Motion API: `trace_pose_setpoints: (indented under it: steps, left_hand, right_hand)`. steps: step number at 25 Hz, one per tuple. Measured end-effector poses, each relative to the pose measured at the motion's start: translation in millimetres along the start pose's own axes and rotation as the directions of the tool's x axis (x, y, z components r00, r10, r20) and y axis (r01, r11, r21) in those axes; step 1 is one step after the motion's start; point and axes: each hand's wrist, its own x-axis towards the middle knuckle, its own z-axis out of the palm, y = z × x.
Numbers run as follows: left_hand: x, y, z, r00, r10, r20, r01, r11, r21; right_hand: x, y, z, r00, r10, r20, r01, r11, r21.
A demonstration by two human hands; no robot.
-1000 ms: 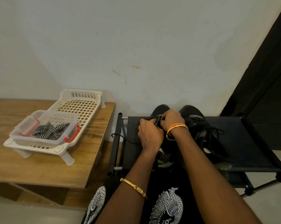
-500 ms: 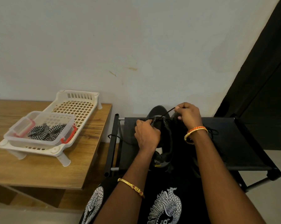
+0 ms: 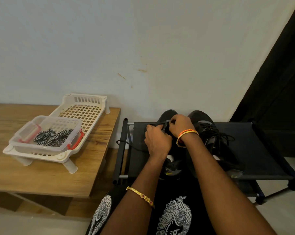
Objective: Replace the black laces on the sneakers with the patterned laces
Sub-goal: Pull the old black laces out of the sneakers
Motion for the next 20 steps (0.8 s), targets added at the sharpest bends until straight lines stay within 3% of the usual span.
trace_pose_setpoints:
  steps: [3,11,16,20]
  left_hand:
    - [0,-1,1,1.0,0.003,-0.006,-0.003,1.0,-0.005]
    - [-1,1,-1,0.999,-0.014,-0.033,0.014,1.0,-0.014]
    - [-1,2,-1,0.999,-0.022,-0.024,0.021,1.0,-0.014]
    - [1,2,-2,0.999,-0.032,-0.011,0.031,0.998,-0.045]
  right_hand:
    - [-1,-5,-3,0.999,-0.021,0.046,0.025,0.996,-0.081]
    - [-21,-2,-32,0.995,0.084,0.055,-0.085,0.996,0.021]
    - [-24,22,-62,0.95,0.253,-0.182,-0.201,0.944,0.263]
    - [-20,28,-49,0.935,0.299,-0.193,-0.182,0.869,0.46]
